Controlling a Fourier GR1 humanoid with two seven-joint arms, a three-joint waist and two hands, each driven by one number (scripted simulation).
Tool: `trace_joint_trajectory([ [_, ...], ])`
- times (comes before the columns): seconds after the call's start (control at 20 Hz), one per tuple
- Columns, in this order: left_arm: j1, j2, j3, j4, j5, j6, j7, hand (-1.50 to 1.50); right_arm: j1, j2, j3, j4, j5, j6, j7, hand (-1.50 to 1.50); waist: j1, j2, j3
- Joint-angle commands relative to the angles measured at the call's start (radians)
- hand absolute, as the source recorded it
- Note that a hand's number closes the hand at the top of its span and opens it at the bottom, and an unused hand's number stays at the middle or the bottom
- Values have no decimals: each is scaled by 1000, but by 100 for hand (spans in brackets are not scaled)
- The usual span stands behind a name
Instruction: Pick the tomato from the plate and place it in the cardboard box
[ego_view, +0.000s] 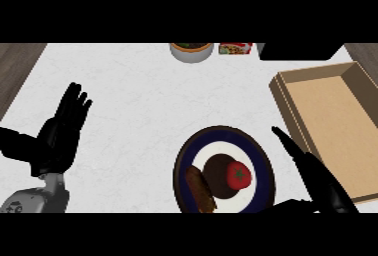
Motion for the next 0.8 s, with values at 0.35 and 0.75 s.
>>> trace_joint_trajectory([
  [0.35,27,-37,67,3,-30,-82,-20,0,-25,121,-28,98,81,53,-46,-150,0,0,0],
  [0.75,-26,-72,76,39,-75,-66,0,0,-27,182,7,235,217,0,-100,-150,0,0,0],
])
